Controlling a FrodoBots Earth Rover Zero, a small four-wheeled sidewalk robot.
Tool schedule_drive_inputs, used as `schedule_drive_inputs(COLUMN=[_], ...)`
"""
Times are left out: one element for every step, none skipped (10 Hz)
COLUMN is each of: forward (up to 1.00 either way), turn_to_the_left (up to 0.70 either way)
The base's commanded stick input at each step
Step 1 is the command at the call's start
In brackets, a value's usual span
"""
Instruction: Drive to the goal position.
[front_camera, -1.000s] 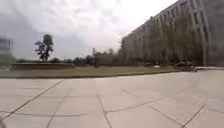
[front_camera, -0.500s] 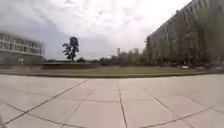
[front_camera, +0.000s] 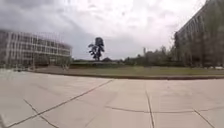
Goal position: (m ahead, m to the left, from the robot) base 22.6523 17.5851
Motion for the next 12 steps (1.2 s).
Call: schedule_drive_inputs(forward=[0.70, 0.70, 0.70, 0.70, 0.70, 0.70, 0.70, 0.70, 0.70, 0.70, 0.70, 0.70], turn_to_the_left=[0.35, 0.35, 0.35, 0.35, 0.35, 0.35, 0.34, 0.31, 0.18, 0.08, 0.00, 0.00])
